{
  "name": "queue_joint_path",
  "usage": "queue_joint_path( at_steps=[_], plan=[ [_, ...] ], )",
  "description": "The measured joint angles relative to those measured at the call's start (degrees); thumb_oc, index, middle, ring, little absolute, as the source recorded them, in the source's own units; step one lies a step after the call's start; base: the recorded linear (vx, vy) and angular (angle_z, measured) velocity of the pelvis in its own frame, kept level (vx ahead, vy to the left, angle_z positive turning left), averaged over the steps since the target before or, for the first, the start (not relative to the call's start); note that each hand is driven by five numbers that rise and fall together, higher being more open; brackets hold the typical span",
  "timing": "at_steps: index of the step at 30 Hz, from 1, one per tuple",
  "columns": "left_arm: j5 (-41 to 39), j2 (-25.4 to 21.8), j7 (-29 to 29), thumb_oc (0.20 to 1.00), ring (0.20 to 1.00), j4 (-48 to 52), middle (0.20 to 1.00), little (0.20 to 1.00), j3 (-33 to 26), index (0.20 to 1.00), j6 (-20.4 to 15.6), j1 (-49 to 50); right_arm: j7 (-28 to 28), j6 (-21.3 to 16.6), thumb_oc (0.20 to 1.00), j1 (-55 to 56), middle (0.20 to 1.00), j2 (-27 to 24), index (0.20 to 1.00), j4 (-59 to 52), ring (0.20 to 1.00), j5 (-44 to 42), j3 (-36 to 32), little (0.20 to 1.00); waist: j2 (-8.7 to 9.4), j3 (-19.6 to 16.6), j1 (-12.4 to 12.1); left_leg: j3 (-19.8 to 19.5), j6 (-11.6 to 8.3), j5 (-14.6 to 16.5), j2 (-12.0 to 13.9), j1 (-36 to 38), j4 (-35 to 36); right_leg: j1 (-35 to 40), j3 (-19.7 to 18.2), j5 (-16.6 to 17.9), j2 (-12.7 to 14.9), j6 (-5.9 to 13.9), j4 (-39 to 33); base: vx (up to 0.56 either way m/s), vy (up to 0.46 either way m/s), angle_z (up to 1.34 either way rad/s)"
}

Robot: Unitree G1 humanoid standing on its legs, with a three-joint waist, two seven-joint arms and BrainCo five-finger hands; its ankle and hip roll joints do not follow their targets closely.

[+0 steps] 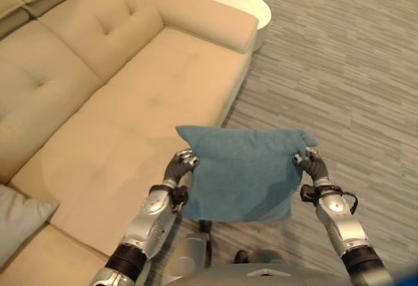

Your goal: Pick up all the scattered cushions and arrange them neatly on the sofa.

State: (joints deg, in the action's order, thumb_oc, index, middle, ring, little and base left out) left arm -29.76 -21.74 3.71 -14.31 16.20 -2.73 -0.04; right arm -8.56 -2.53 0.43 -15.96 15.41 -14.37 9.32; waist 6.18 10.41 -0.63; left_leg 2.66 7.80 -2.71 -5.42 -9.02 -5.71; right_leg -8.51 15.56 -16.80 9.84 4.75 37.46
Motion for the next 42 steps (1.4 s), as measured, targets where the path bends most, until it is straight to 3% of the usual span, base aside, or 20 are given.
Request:
queue_joint_path(
  at_steps=[2,5,7,10,12,14,15,17,21,24,27,30,31,35,37,39,41,42],
  plan=[
    [-0.01,-0.45,0.01,0.200,0.200,0.16,0.200,0.200,-0.60,0.200,-0.14,-0.12,0.58,0.07,0.200,0.09,0.200,0.14,0.200,-0.03,0.200,0.01,0.52,0.200,-0.03,-0.02,0.02,0.63,-0.15,0.63,0.08,1.30,0.51,-1.03,0.40,0.17,-0.06,-0.03,-3.61,0.20,0.114,-0.10],
    [-0.07,-1.10,0.03,0.200,0.200,0.28,0.200,0.200,-1.05,0.200,-0.33,0.00,1.51,0.08,0.200,-0.38,0.200,0.15,0.200,0.17,0.200,0.02,0.75,0.200,0.05,0.07,-2.04,2.37,-0.23,1.07,0.67,2.03,1.16,-2.02,0.88,2.52,-0.99,-0.82,-12.49,0.15,0.065,-0.28],
    [-0.10,-1.23,0.06,0.200,0.200,0.26,0.200,0.200,-1.47,0.200,-0.38,0.10,1.69,0.07,0.200,-1.46,0.200,0.12,0.200,0.34,0.200,0.02,1.15,0.200,-0.14,0.24,-3.52,4.25,-0.14,1.78,1.52,1.94,1.29,-1.45,1.17,7.46,-2.02,-1.22,-21.75,0.13,0.012,-0.58],
    [-0.09,-0.95,0.10,0.200,0.200,0.04,0.200,0.200,-2.94,0.200,-0.44,0.16,1.54,0.05,0.200,-3.68,0.200,0.12,0.200,1.34,0.200,0.05,1.72,0.200,-1.20,1.03,-4.60,5.29,-0.32,2.74,3.39,1.95,1.45,0.21,0.89,16.33,-3.78,0.25,-31.61,0.13,-0.029,-0.52],
    [-0.06,-0.02,0.09,0.200,0.200,-0.06,0.200,0.200,-2.97,0.200,-0.43,0.01,1.22,0.05,0.200,-3.80,0.200,-0.23,0.200,1.68,0.200,0.04,1.48,0.200,-1.92,1.65,-3.64,4.85,-0.14,3.01,3.95,1.98,1.62,-0.12,-0.23,17.71,-4.20,0.59,-35.03,0.25,-0.116,0.01],
    [-0.06,0.75,0.08,0.200,0.200,-0.34,0.200,0.200,-2.92,0.200,-0.44,-0.05,0.96,0.05,0.200,-3.76,0.200,-0.43,0.200,2.09,0.200,0.05,1.37,0.200,-1.89,1.99,-3.39,4.31,-1.15,3.39,3.88,2.00,1.35,-0.31,-2.24,20.80,-4.33,1.06,-38.69,0.35,-0.181,0.21],
    [-0.03,1.01,0.04,0.200,0.200,-0.43,0.200,0.200,-2.89,0.200,-0.43,-0.03,0.92,0.05,0.200,-3.61,0.200,-0.45,0.200,2.42,0.200,0.05,1.32,0.200,-1.55,2.09,-3.30,3.53,-2.22,3.64,3.55,2.16,1.59,0.64,-2.23,23.25,-4.10,0.60,-39.46,0.31,-0.149,0.29],
    [0.02,1.30,-0.03,0.200,0.200,-0.40,0.200,0.200,-2.71,0.200,-0.48,0.59,0.94,0.06,0.200,-3.34,0.200,-0.65,0.200,2.82,0.200,0.08,1.29,0.200,-1.75,2.26,-3.67,2.69,-4.36,2.78,4.20,2.72,2.17,2.09,-1.66,23.98,-5.53,-1.02,-41.53,0.44,-0.225,0.18],
    [-0.05,2.87,0.10,0.200,0.200,-0.51,0.200,0.200,-2.66,0.200,-0.47,1.52,1.02,0.16,0.200,-2.49,0.200,-1.08,0.200,4.18,0.200,0.04,1.45,0.200,-2.30,2.56,-3.51,-0.52,-7.38,3.99,6.95,4.85,1.30,5.63,1.22,20.61,-7.89,-3.07,-40.77,0.53,-0.356,0.36],
    [-0.12,3.23,0.33,0.200,0.200,-0.48,0.200,0.200,-2.61,0.200,-0.53,-0.47,0.47,-0.21,0.200,-3.35,0.200,-1.29,0.200,3.65,0.200,-0.09,0.36,0.200,-2.74,3.07,-3.66,-1.08,-8.54,7.69,9.08,-3.51,-14.91,6.35,3.71,18.20,-10.34,-6.03,-39.75,0.28,-0.239,0.48],
    [-0.37,3.42,0.60,0.200,0.200,-0.46,0.200,0.200,-2.61,0.200,-0.58,-1.11,-0.31,-0.25,0.200,-4.50,0.200,-1.48,0.200,3.45,0.200,-0.12,0.35,0.200,-3.04,3.22,-3.78,-1.64,-8.36,8.21,10.10,-7.76,-22.33,6.53,6.27,16.37,-11.30,-8.40,-38.72,0.22,-0.082,0.40],
    [-0.47,3.82,0.64,0.200,0.200,-0.43,0.200,0.200,-2.56,0.200,-0.74,-1.86,-0.72,-0.29,0.200,-5.08,0.200,-2.41,0.200,2.48,0.200,-0.30,0.32,0.200,-2.97,3.81,-3.41,0.03,-8.44,8.85,8.77,-8.17,-17.08,6.96,8.88,15.04,-10.61,-9.61,-39.30,0.25,-0.036,0.56],
    [-0.47,4.22,0.90,0.200,0.200,-0.43,0.200,0.200,-2.55,0.200,-0.74,-2.33,-0.84,-0.30,0.200,-5.24,0.200,-2.87,0.200,2.00,0.200,-0.61,0.20,0.200,-2.66,3.88,-3.35,1.14,-8.23,8.12,7.06,-7.89,-11.73,7.15,9.87,14.96,-10.04,-9.92,-39.71,0.31,0.009,0.43],
    [-0.54,4.94,1.62,0.200,0.200,-0.43,0.200,0.200,-2.72,0.200,-0.82,-2.76,-1.46,-0.33,0.200,-5.63,0.200,-2.97,0.200,1.73,0.200,-0.71,0.27,0.200,-2.45,4.11,-3.08,1.48,-8.17,3.58,2.61,-7.75,5.20,11.00,13.23,14.22,-9.83,-8.35,-42.40,0.35,0.066,0.45],
    [-0.63,4.64,1.70,0.200,0.200,-0.42,0.200,0.200,-2.82,0.200,-0.82,-2.49,-1.41,-0.30,0.200,-5.58,0.200,-2.77,0.200,1.81,0.200,-0.70,0.58,0.200,-2.22,4.26,-3.56,1.28,-8.20,2.14,2.66,-8.07,7.14,12.81,13.25,12.76,-10.10,-7.80,-42.09,0.42,0.131,0.06],
    [-0.67,4.45,1.70,0.200,0.200,-0.33,0.200,0.200,-2.83,0.200,-0.84,-1.37,-1.07,-0.30,0.200,-5.36,0.200,-2.87,0.200,1.77,0.200,-0.66,0.70,0.200,-3.54,3.60,-3.50,0.94,-8.19,1.51,4.04,-7.65,6.37,14.18,12.77,9.71,-10.94,-6.88,-39.37,0.43,0.155,-0.15],
    [-0.68,3.63,1.69,0.200,0.200,-0.16,0.200,0.200,-2.79,0.200,-0.82,-0.56,-0.60,-0.25,0.200,-5.16,0.200,-2.41,0.200,1.75,0.200,-0.65,0.84,0.200,-2.65,3.33,-3.68,1.36,-6.26,-5.60,4.02,-6.20,4.79,14.94,10.78,5.95,-9.67,-4.73,-35.52,0.61,0.239,-0.32],
    [-0.70,3.22,1.72,0.200,0.200,-0.17,0.200,0.200,-2.85,0.200,-0.81,-0.34,-0.57,-0.25,0.200,-5.20,0.200,-2.20,0.200,1.81,0.200,-0.64,1.19,0.200,-1.97,3.31,-3.87,1.62,-6.18,-5.63,3.73,-6.13,3.36,14.74,10.13,4.80,-8.75,-3.99,-33.46,0.33,0.128,-0.47]
  ],
)
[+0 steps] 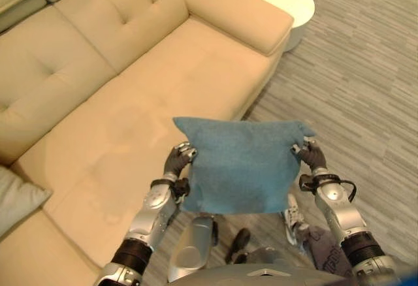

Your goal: Pick up all the scattered cushions and arrange them neatly on the sofa.

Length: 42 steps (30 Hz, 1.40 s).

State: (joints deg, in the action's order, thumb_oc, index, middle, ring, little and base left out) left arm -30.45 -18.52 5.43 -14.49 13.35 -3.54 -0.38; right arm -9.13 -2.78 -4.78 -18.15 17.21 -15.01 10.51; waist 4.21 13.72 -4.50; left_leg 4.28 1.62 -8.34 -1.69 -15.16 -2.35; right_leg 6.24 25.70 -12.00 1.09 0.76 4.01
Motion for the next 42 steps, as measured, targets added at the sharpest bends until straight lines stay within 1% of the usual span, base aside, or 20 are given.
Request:
queue_joint_path(
  at_steps=[1,2,3,4,6,8,11,15,17,18,19,21,27,29,30,32,35,38,40,42],
  plan=[
    [-0.01,-1.29,0.08,0.200,0.200,0.00,0.200,0.200,-0.07,0.200,0.20,0.49,0.18,0.01,0.200,0.51,0.200,0.38,0.200,-0.02,0.200,0.04,1.28,0.200,2.40,-1.28,0.16,1.53,2.83,3.49,-1.64,0.59,-2.21,-2.23,-2.55,-2.92,3.32,2.26,7.90,0.43,0.291,-0.28],
    [0.00,-1.84,0.11,0.200,0.200,0.00,0.200,0.200,0.04,0.200,0.38,0.25,0.18,0.07,0.200,1.06,0.200,0.62,0.200,-0.02,0.200,0.05,1.45,0.200,3.24,-1.54,0.60,1.63,3.94,3.63,-2.42,2.04,-3.15,-3.25,-3.31,-4.81,5.59,3.94,14.10,0.33,0.336,-0.24],
    [0.00,-2.48,0.17,0.200,0.200,0.38,0.200,0.200,0.24,0.200,0.36,-0.15,0.04,0.16,0.200,1.68,0.200,0.77,0.200,-0.76,0.200,0.16,1.76,0.200,4.02,-1.80,0.61,1.13,5.24,5.90,-3.11,2.86,-4.19,-6.49,-4.97,-4.11,7.43,5.65,22.57,0.47,0.438,-0.05],
    [-0.08,-3.15,0.17,0.200,0.200,0.24,0.200,0.200,-0.03,0.200,-0.04,-0.67,0.36,0.02,0.200,1.41,0.200,1.97,0.200,-0.90,0.200,0.45,1.19,0.200,4.86,-1.79,0.71,2.12,5.78,7.06,-3.61,3.86,-5.16,-11.74,-5.29,-3.92,11.28,6.92,36.64,0.33,0.276,-0.06],
    [-0.19,-4.47,0.98,0.200,0.200,0.22,0.200,0.200,-0.20,0.200,-0.02,-1.36,0.61,0.06,0.200,1.15,0.200,2.75,0.200,-1.08,0.200,0.65,1.47,0.200,5.08,-1.79,0.54,1.89,6.01,8.40,-3.68,6.86,-4.43,-14.76,-6.38,-4.12,12.13,6.84,39.84,0.32,0.190,0.00],
    [-0.39,-4.80,1.11,0.200,0.200,0.28,0.200,0.200,-0.43,0.200,-0.08,-1.83,1.25,0.04,0.200,-0.09,0.200,2.78,0.200,-1.04,0.200,0.62,1.56,0.200,4.91,-1.70,-0.02,1.62,6.28,8.90,-3.16,8.98,-4.26,-15.80,-5.94,-4.61,11.02,5.91,32.57,0.27,0.109,0.07],
    [-0.49,-4.18,1.12,0.200,0.200,0.28,0.200,0.200,-0.55,0.200,-0.24,-2.06,1.60,-0.01,0.200,-1.39,0.200,2.07,0.200,-0.95,0.200,0.59,1.60,0.200,3.61,-1.11,-1.90,1.18,6.30,11.04,-1.68,10.62,-4.28,-17.52,-6.83,-2.05,7.20,4.05,19.69,0.26,0.047,0.06],
    [-0.41,-1.93,1.07,0.200,0.200,-0.24,0.200,0.200,-0.06,0.200,-0.25,-2.59,1.34,-0.02,0.200,-1.30,0.200,1.03,0.200,0.04,0.200,0.56,0.57,0.200,1.31,-0.04,-0.99,-6.50,5.89,11.45,-1.43,10.25,-4.69,-19.70,-19.22,6.12,1.40,4.62,5.29,0.25,-0.041,0.76],
    [-0.16,-0.71,0.77,0.200,0.200,-0.41,0.200,0.200,0.56,0.200,-0.32,-2.78,1.13,-0.08,0.200,0.15,0.200,0.80,0.200,0.07,0.200,0.57,-0.88,0.200,1.63,-0.09,-0.26,-11.41,4.82,11.52,-3.16,9.98,-5.19,-19.77,-24.62,9.62,0.90,4.99,2.40,0.30,-0.176,1.42],
    [0.08,-0.84,0.72,0.200,0.200,-0.35,0.200,0.200,1.47,0.200,-0.54,-2.44,1.09,-0.09,0.200,0.84,0.200,0.74,0.200,0.31,0.200,0.56,-1.01,0.200,2.49,-0.44,-0.16,-13.53,3.90,12.28,-4.55,9.75,-6.13,-18.89,-24.98,11.48,1.47,4.00,1.47,0.30,-0.213,1.48],
    [0.15,-0.97,0.71,0.200,0.200,-0.34,0.200,0.200,1.99,0.200,-0.62,-1.85,1.16,-0.10,0.200,1.12,0.200,0.77,0.200,0.59,0.200,0.56,-0.96,0.200,2.97,-0.75,-0.23,-14.99,3.07,12.82,-5.27,9.34,-7.05,-18.53,-24.67,15.40,1.89,2.30,1.08,0.27,-0.239,1.03],
    [0.12,-0.25,0.69,0.200,0.200,-0.29,0.200,0.200,2.27,0.200,-0.71,-1.10,1.31,-0.10,0.200,1.34,0.200,0.33,0.200,0.93,0.200,0.55,-0.68,0.200,1.49,-0.99,-1.06,-18.73,1.47,13.64,-4.33,7.95,-7.74,-17.59,-21.49,15.28,1.08,1.13,0.18,0.28,-0.238,0.85],
    [-0.19,0.01,-0.09,0.200,0.200,-0.25,0.200,0.200,2.33,0.200,-1.20,-0.99,1.96,-0.18,0.200,-0.07,0.200,-0.72,0.200,1.39,0.200,-0.18,-0.88,0.200,1.06,-1.23,-1.27,-24.40,-2.86,11.82,-2.01,6.49,-5.77,-14.16,-13.03,16.21,-0.80,-1.33,-5.78,0.15,-0.170,0.73],
    [-0.22,0.82,-0.43,0.200,0.200,-0.19,0.200,0.200,2.88,0.200,-1.19,-1.41,1.35,-0.21,0.200,0.27,0.200,-2.01,0.200,1.37,0.200,-0.46,-1.46,0.200,1.37,-1.24,0.09,-22.35,-4.71,9.60,-2.36,4.96,-6.63,-12.82,-8.91,16.39,-0.08,-1.67,-7.86,0.03,-0.027,1.14],
    [-0.30,1.14,-0.47,0.200,0.200,-0.16,0.200,0.200,3.40,0.200,-1.24,-1.34,1.25,-0.26,0.200,-0.02,0.200,-2.78,0.200,1.21,0.200,-0.45,-1.58,0.200,1.12,-1.28,0.55,-18.54,-4.30,9.51,-1.87,4.15,-6.99,-12.22,-6.93,16.41,-0.18,-2.18,-8.62,0.03,0.006,1.02],
    [-0.44,1.31,-0.52,0.200,0.200,0.03,0.200,0.200,4.03,0.200,-1.27,-1.76,1.01,-0.76,0.200,0.11,0.200,-3.24,0.200,0.39,0.200,-0.44,-2.41,0.200,0.49,-1.01,1.57,-7.25,-2.17,11.36,0.37,1.69,-8.63,-11.64,-1.96,15.50,-0.47,-5.08,-9.19,0.07,0.069,1.07],
    [-0.43,1.48,-0.62,0.200,0.200,0.03,0.200,0.200,4.84,0.200,-1.21,-2.26,-0.16,-0.75,0.200,0.91,0.200,-2.79,0.200,-0.36,0.200,-0.42,-3.58,0.200,0.42,-1.02,4.52,7.18,-0.82,12.32,3.68,1.31,-6.49,-11.59,4.13,14.51,0.39,-4.36,-9.13,0.07,0.220,1.09],
    [-0.35,0.99,-0.58,0.200,0.200,0.08,0.200,0.200,4.93,0.200,-1.11,-2.03,-0.39,-0.70,0.200,0.87,0.200,-2.02,0.200,-0.41,0.200,-0.32,-3.53,0.200,0.06,-0.98,4.09,7.71,0.90,7.50,3.13,5.49,-0.23,-12.02,3.48,13.18,1.40,-2.29,-6.09,0.13,0.272,0.18],
    [-0.35,0.18,-0.58,0.200,0.200,0.19,0.200,0.200,4.91,0.200,-1.11,-1.99,-0.03,-0.68,0.200,1.29,0.200,-2.10,0.200,-0.52,0.200,-0.16,-3.26,0.200,-0.47,-1.03,3.77,7.92,1.77,8.22,2.24,7.00,0.19,-12.15,3.06,12.23,2.79,-1.36,-2.46,0.13,0.305,-0.11],
    [-0.28,-0.18,-0.60,0.200,0.200,0.50,0.200,0.200,4.79,0.200,-1.10,-2.04,0.08,-0.45,0.200,1.50,0.200,-2.11,0.200,-0.53,0.200,0.06,-3.20,0.200,-1.49,-0.76,3.73,8.03,2.84,8.45,2.18,9.08,0.57,-14.55,1.28,9.53,5.34,0.92,6.94,0.09,0.259,0.00]
  ],
)
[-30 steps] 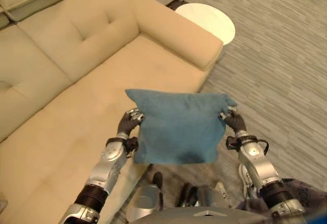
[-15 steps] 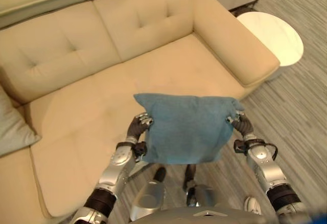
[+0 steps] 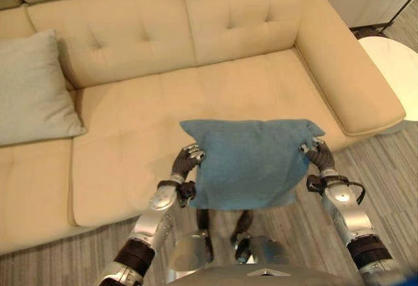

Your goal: Pick up all the scattered cushions and arrange them neatly on the sofa.

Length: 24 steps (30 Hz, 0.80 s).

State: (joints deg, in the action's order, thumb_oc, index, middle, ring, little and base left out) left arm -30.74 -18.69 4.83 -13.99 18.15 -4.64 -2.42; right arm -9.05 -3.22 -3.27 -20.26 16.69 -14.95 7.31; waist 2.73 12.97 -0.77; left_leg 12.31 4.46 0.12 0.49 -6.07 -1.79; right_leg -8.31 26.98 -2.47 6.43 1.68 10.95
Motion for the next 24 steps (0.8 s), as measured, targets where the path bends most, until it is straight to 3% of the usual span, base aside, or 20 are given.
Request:
queue_joint_path(
  at_steps=[2,4,5,8,10,11,13,14,18,24],
  plan=[
    [0.08,-0.53,-0.02,0.200,0.200,1.13,0.200,0.200,-0.10,0.200,-0.02,-0.14,0.21,0.02,0.200,1.25,0.200,0.05,0.200,-0.57,0.200,0.04,-0.11,0.200,0.02,-0.06,0.46,-0.51,1.03,0.62,-1.14,1.29,-0.28,-2.86,-2.16,-1.75,3.04,1.84,9.30,0.07,0.135,0.18],
    [0.09,-0.60,0.06,0.200,0.200,1.46,0.200,0.200,-0.30,0.200,-0.03,-0.15,0.53,0.03,0.200,1.24,0.200,0.14,0.200,-0.67,0.200,0.07,-0.04,0.200,0.12,-0.05,0.24,-0.44,1.24,0.79,-1.54,1.81,-0.32,-3.91,-5.89,-2.94,3.52,2.47,12.54,0.16,0.076,0.09],
    [0.14,-1.00,0.06,0.200,0.200,1.74,0.200,0.200,-1.10,0.200,-0.04,0.34,1.12,0.06,0.200,0.99,0.200,0.69,0.200,-0.69,0.200,0.08,-0.04,0.200,0.03,-0.03,-0.51,-0.43,1.53,1.11,-1.70,2.63,0.17,-4.06,-9.01,-3.15,2.72,2.51,11.29,0.17,0.051,-0.08],
    [0.35,-1.38,0.13,0.200,0.200,1.76,0.200,0.200,-2.55,0.200,-0.06,0.93,1.40,0.05,0.200,0.93,0.200,2.25,0.200,-1.67,0.200,0.11,0.09,0.200,0.05,-0.03,-0.93,-1.72,1.62,1.04,-1.84,3.20,0.62,-3.16,-11.18,-2.61,1.32,2.81,3.89,0.12,-0.064,0.13],
    [0.57,-1.24,0.17,0.200,0.200,1.75,0.200,0.200,-2.50,0.200,-0.07,0.85,1.29,0.06,0.200,1.01,0.200,2.20,0.200,-1.64,0.200,0.13,0.13,0.200,-0.10,-0.01,-0.54,-4.06,1.58,0.76,-1.77,3.03,0.88,-2.73,-16.54,-1.01,-1.02,4.93,-2.89,0.10,-0.090,0.56],
    [0.91,-1.28,0.17,0.200,0.200,1.60,0.200,0.200,-2.38,0.200,-0.07,0.72,1.06,0.07,0.200,1.20,0.200,2.03,0.200,-1.51,0.200,0.21,0.13,0.200,-0.02,0.02,0.08,-5.81,1.23,0.20,-1.95,3.13,1.30,-2.72,-19.54,1.16,-2.06,4.92,-6.06,0.06,-0.055,0.78],
    [0.93,-1.06,0.16,0.200,0.200,1.61,0.200,0.200,-2.31,0.200,-0.07,1.24,0.99,0.09,0.200,1.46,0.200,2.04,0.200,-1.38,0.200,0.61,0.14,0.200,1.46,-0.28,-0.23,-7.58,0.60,0.17,-3.40,3.82,1.43,-2.15,-21.18,5.98,-1.60,4.35,-8.28,0.17,-0.180,0.74],
    [0.94,-0.45,0.19,0.200,0.200,1.49,0.200,0.200,-2.30,0.200,-0.07,1.57,1.00,0.10,0.200,1.26,0.200,1.84,0.200,-0.92,0.200,0.61,0.11,0.200,1.21,-0.41,-0.48,-9.25,-0.11,0.32,-3.34,3.98,1.30,-1.03,-20.83,7.26,-1.89,1.10,-8.90,0.17,-0.189,0.60],
    [0.93,0.23,0.17,0.200,0.200,1.69,0.200,0.200,-2.24,0.200,-0.17,1.74,0.95,0.11,0.200,1.42,0.200,1.58,0.200,-0.89,0.200,0.59,-0.06,0.200,0.75,-0.82,-0.22,-14.32,-2.87,-0.94,-1.34,4.24,3.33,3.43,-15.53,8.65,-3.77,0.05,-15.41,0.16,-0.177,0.61],
    [0.92,0.40,0.16,0.200,0.200,1.96,0.200,0.200,-2.23,0.200,-0.17,2.04,0.97,0.12,0.200,1.20,0.200,1.47,0.200,-1.00,0.200,0.55,-0.08,0.200,0.57,-1.68,-0.22,-15.77,-4.72,-2.20,0.49,5.79,6.13,4.47,-13.99,8.70,-5.88,-0.42,-16.32,0.08,-0.082,0.11]
  ],
)
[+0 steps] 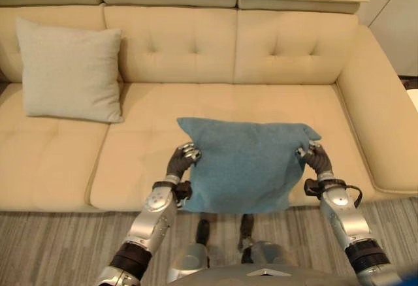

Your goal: Pick up all the scattered cushions and arrange them neatly on the sofa.

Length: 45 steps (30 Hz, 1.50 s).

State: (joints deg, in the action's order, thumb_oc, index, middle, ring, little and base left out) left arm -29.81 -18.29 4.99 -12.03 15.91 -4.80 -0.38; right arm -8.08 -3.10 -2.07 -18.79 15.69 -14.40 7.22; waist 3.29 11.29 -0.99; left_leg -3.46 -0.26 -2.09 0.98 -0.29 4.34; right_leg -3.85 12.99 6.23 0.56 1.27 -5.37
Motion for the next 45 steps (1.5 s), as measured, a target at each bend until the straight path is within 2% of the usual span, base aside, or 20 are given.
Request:
queue_joint_path(
  at_steps=[2,3,7,12,18,23,27,31,37,38,42,43,44,45],
  plan=[
    [0.00,0.10,-0.01,0.200,0.200,0.01,0.200,0.200,0.01,0.200,0.00,0.54,0.07,0.00,0.200,0.10,0.200,0.00,0.200,0.00,0.200,0.00,0.01,0.200,-0.26,-0.90,0.11,0.39,-0.22,-0.16,0.34,0.56,0.77,0.03,-0.29,-0.07,-0.32,0.02,-0.01,0.03,-0.032,-0.13],
    [-0.02,0.96,-0.03,0.200,0.200,0.00,0.200,0.200,0.01,0.200,0.01,3.82,0.59,0.18,0.200,2.50,0.200,0.02,0.200,0.01,0.200,0.01,0.69,0.200,-0.15,-4.92,0.11,1.34,-0.37,-0.13,0.61,1.29,0.84,0.31,-1.11,-0.30,-0.27,-0.08,-0.03,0.01,-0.010,-0.08],
    [-1.32,1.23,0.39,0.200,0.200,0.00,0.200,0.200,-0.18,0.200,-0.01,4.62,0.68,0.32,0.200,2.59,0.200,0.57,0.200,0.01,0.200,0.05,0.71,0.200,-0.97,-5.37,0.27,1.59,-0.28,-0.28,0.45,0.98,0.85,0.22,0.49,-0.64,0.20,-0.89,-0.23,0.02,0.006,0.07],
    [-2.43,2.07,0.42,0.200,0.200,0.01,0.200,0.200,-0.78,0.200,-0.01,6.76,1.18,0.56,0.200,2.60,0.200,0.45,0.200,0.01,0.200,0.07,1.24,0.200,-4.40,-6.62,-0.55,1.89,0.06,-0.03,0.18,1.43,0.84,0.56,0.26,-0.72,0.43,-1.08,-0.27,0.00,0.000,0.00],
    [-2.68,2.45,0.42,0.200,0.200,0.01,0.200,0.200,-0.84,0.200,0.00,6.88,1.22,1.42,0.200,2.91,0.200,0.34,0.200,0.01,0.200,0.14,1.32,0.200,-5.71,-6.29,-1.73,2.51,0.03,0.17,0.61,3.38,0.85,2.39,0.00,-0.96,0.06,-1.06,-0.29,0.01,-0.057,-0.04],
    [-2.67,2.47,0.46,0.200,0.200,0.00,0.200,0.200,-0.76,0.200,0.00,7.20,1.25,1.44,0.200,3.08,0.200,0.29,0.200,0.01,0.200,0.75,1.36,0.200,-5.81,-6.13,-1.76,2.72,0.14,0.53,1.19,3.30,0.87,2.23,0.37,-1.11,-0.39,-1.37,-0.27,-0.02,-0.114,-0.03],
    [-2.72,3.07,0.44,0.200,0.200,-0.05,0.200,0.200,-0.62,0.200,0.00,6.32,1.23,1.44,0.200,3.04,0.200,-0.81,0.200,0.01,0.200,0.85,1.33,0.200,-5.31,-4.08,-1.97,1.29,-1.02,2.99,1.37,-0.71,-6.39,2.26,2.58,-1.54,-0.45,-2.48,0.01,-0.08,-0.056,0.14],
    [-2.73,4.66,0.32,0.200,0.200,-0.11,0.200,0.200,0.04,0.200,0.06,6.26,1.21,1.49,0.200,3.17,0.200,-2.75,0.200,0.03,0.200,0.93,0.80,0.200,-5.82,-2.16,-1.27,1.19,-1.41,2.57,1.22,-2.60,-6.75,2.25,5.52,-1.49,-0.17,-3.08,0.01,0.00,0.084,0.38],
    [-2.72,4.44,0.53,0.200,0.200,-0.09,0.200,0.200,-0.20,0.200,0.13,5.65,1.13,1.51,0.200,2.53,0.200,-2.42,0.200,0.04,0.200,1.24,0.46,0.200,-4.72,-1.40,-1.58,1.40,-1.83,0.97,1.45,-4.01,-4.45,-0.11,6.65,-1.23,0.14,-3.00,0.02,0.16,0.184,0.14],
    [-2.73,4.30,0.56,0.200,0.200,-0.08,0.200,0.200,-0.24,0.200,0.16,5.95,1.13,1.55,0.200,2.52,0.200,-2.03,0.200,0.04,0.200,1.31,0.47,0.200,-4.50,-1.28,-1.63,1.88,-1.54,0.35,1.24,-2.70,-3.18,0.36,6.20,-1.20,0.16,-2.96,0.01,0.25,0.257,-0.16],
    [-2.72,3.61,0.57,0.200,0.200,-0.08,0.200,0.200,-0.50,0.200,0.23,5.28,1.17,1.57,0.200,2.10,0.200,-1.60,0.200,0.03,0.200,1.76,0.74,0.200,-3.40,-1.06,-1.83,3.55,-0.52,1.05,0.54,-0.52,-2.33,0.89,4.37,-1.45,0.59,-2.45,0.92,0.25,0.324,-0.28],
    [-2.72,3.12,0.55,0.200,0.200,-0.08,0.200,0.200,-0.79,0.200,0.28,4.82,1.24,1.57,0.200,2.03,0.200,-1.43,0.200,0.03,0.200,1.77,0.85,0.200,-2.54,-0.93,-1.89,5.33,0.36,1.59,0.87,0.47,-2.38,-0.29,3.51,-3.25,1.40,-1.81,4.99,0.21,0.365,-0.41],
    [-2.73,2.64,0.58,0.200,0.200,-0.09,0.200,0.200,-0.68,0.200,0.34,4.23,1.21,1.59,0.200,1.81,0.200,-0.92,0.200,0.03,0.200,1.83,0.95,0.200,-1.65,-0.67,-1.84,5.91,1.87,3.06,-0.42,0.90,-3.36,-1.60,2.27,-4.63,2.18,-0.69,8.49,0.24,0.434,-0.62],
    [-2.73,1.85,0.73,0.200,0.200,-0.11,0.200,0.200,-0.77,0.200,0.41,4.17,1.26,1.70,0.200,1.10,0.200,-0.41,0.200,0.04,0.200,1.91,0.99,0.200,-1.52,-0.57,-2.65,7.42,2.65,3.47,-0.52,1.72,-3.37,-4.40,2.03,-6.50,2.86,1.06,14.52,0.10,0.207,-0.64]
  ],
)
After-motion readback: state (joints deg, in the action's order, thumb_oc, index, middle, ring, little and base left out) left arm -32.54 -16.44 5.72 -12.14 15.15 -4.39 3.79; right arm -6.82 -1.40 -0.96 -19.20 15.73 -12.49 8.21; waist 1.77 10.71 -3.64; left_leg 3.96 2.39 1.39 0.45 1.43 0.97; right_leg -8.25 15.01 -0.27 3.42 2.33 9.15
